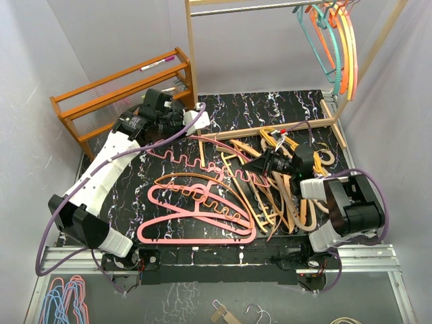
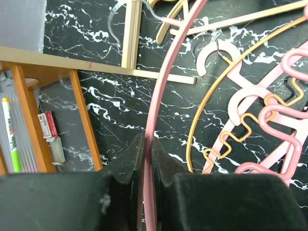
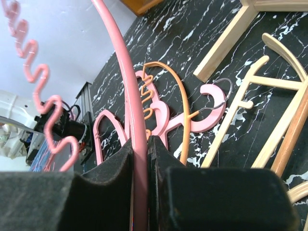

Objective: Organize the hangers
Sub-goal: Pick up the hanger at the center of the board.

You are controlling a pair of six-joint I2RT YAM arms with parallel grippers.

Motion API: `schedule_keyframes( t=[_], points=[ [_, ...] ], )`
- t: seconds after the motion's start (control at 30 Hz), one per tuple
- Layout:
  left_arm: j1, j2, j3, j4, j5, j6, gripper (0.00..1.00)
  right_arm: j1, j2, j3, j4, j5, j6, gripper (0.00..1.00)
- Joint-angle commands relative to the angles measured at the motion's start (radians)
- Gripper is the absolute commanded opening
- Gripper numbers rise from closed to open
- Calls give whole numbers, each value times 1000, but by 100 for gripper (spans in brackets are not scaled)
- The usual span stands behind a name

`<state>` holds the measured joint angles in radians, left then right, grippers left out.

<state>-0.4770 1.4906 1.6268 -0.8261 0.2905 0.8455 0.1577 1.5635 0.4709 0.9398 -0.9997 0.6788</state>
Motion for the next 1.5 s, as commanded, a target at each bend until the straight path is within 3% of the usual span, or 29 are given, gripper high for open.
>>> schedule_keyframes(
  t=[0.0,0.2,0.57,0.77,0.8,0.83,0.87,0.9,1.03,1.17,1.33,1.47],
  points=[
    [16,-79,-78,-8,-58,7,0,-60,-98,-9,30,107,94,8],
    [37,-102,-153,31,-67,0,0,-79,-130,4,0,85,141,8],
    [95,-115,-276,130,-77,-1,0,-110,-116,17,308,-65,507,8],
    [97,-100,-266,151,-88,-41,0,-111,-169,27,265,-62,497,8],
    [97,-95,-247,140,-87,-53,3,-110,-189,28,216,-43,465,8],
    [96,-88,-219,119,-83,-70,30,-112,-220,39,128,-27,411,8],
    [97,-78,-172,86,-77,-89,75,-111,-257,55,18,-4,331,8],
    [95,-66,-104,34,-61,-109,96,-110,-299,79,-125,29,236,8],
    [94,4,355,-228,104,-169,97,-99,-442,207,-604,197,-109,8],
    [95,34,695,-304,83,-180,97,-29,-559,291,-836,447,-280,8],
    [112,48,859,-229,-128,-249,97,9,-647,432,-1054,683,-421,8],
    [238,59,905,-216,-125,-298,97,13,-730,556,-1184,881,-569,8]
  ],
)
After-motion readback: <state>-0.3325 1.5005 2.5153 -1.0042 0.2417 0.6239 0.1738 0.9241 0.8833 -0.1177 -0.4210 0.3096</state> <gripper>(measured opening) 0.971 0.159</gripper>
